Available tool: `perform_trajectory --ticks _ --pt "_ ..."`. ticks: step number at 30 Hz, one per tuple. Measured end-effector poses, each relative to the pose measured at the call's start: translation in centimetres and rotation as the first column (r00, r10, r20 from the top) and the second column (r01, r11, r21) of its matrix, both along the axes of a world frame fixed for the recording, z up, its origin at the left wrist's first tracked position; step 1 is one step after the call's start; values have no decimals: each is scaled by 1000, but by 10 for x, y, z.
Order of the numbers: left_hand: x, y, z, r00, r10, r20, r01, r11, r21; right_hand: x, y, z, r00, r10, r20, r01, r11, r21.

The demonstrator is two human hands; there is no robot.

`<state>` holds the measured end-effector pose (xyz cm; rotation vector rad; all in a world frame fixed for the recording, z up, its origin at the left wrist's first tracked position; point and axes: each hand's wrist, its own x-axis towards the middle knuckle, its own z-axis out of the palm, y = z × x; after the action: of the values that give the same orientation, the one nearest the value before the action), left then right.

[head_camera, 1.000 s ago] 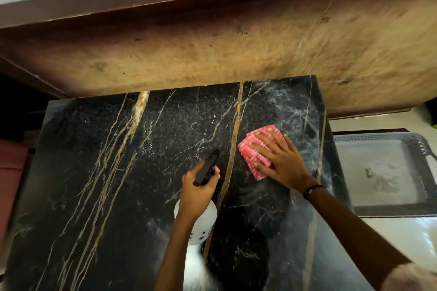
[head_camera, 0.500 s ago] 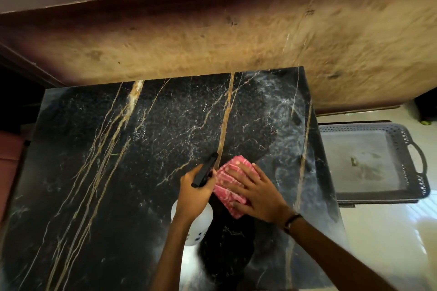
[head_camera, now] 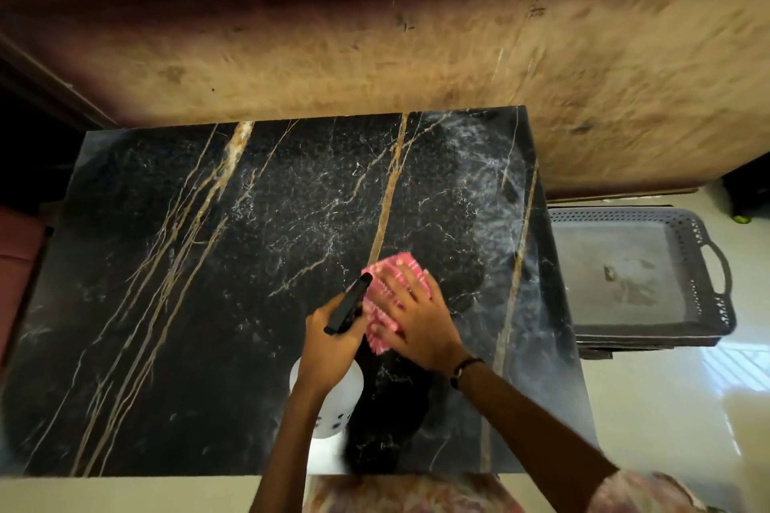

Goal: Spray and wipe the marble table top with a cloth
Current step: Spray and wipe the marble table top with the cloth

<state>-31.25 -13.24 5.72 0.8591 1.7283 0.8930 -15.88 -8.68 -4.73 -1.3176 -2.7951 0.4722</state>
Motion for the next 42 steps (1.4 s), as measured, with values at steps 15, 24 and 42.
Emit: perform_trajectory --ticks 15,24,42 --pt "5 -41 3 998 -57 -40 57 998 12 37 -16 6 972 -223 66 226 973 -37" --pt "-13 -82 2 998 -60 -25 61 998 7 68 -160 1 993 99 59 -101 994 29" --pt "-11 -158 13 994 -104 -20 104 995 -2 49 -197 4 995 -101 26 102 995 -8"
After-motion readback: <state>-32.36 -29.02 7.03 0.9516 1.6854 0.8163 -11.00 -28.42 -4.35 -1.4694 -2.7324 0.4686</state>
